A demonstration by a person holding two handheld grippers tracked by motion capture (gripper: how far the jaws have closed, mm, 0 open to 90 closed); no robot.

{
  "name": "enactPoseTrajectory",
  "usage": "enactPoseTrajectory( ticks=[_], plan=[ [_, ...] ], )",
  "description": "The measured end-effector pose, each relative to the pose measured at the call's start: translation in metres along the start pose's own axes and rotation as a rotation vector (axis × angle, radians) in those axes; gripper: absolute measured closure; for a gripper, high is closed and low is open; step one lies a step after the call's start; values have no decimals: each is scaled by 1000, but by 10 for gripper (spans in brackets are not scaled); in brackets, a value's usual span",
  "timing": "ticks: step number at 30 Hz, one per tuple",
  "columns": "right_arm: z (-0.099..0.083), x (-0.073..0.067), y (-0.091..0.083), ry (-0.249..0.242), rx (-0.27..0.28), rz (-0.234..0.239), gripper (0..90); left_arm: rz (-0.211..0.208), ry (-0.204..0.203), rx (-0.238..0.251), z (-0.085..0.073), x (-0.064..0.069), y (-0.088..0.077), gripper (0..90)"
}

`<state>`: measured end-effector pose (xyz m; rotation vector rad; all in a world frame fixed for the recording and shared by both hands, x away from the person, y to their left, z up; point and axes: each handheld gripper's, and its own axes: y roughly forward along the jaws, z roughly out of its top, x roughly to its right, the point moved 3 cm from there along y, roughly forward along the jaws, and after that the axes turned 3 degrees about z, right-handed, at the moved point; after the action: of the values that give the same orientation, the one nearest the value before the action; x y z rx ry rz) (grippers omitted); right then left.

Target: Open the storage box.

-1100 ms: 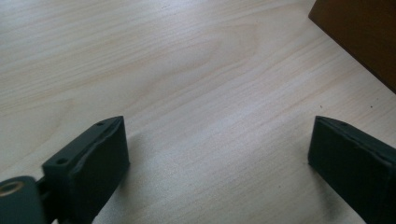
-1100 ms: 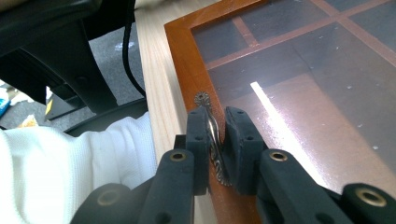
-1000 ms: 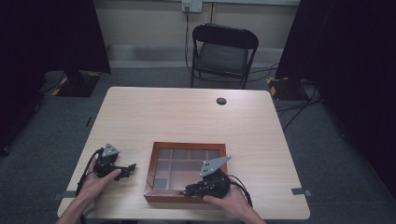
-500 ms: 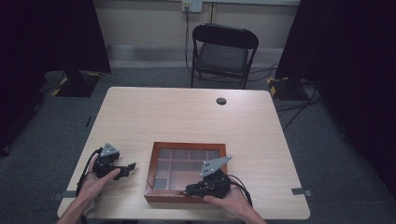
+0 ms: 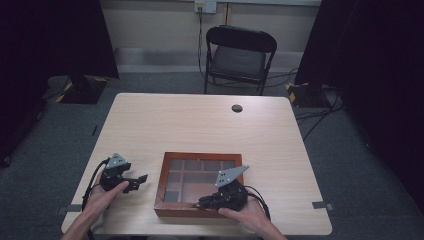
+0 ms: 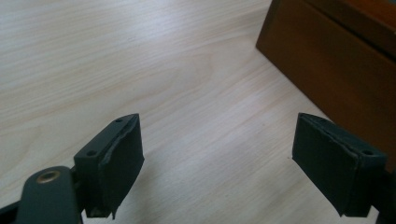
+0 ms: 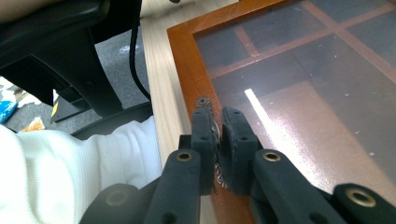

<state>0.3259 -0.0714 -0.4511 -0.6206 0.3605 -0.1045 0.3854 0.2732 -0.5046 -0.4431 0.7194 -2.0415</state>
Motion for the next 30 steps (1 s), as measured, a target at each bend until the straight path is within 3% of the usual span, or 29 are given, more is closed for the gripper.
enactPoseTrajectory(
  ticks=[14,22,30],
  plan=[
    [8,1,-6,9,-2,13,846,-110,25,61,9,19,-6,158],
    [9,0,-7,20,-12,21,847,-144,59,78,12,29,-8,157],
    [19,0,-15,24,-1,37,847,-188,64,88,14,34,-9,157]
  ],
)
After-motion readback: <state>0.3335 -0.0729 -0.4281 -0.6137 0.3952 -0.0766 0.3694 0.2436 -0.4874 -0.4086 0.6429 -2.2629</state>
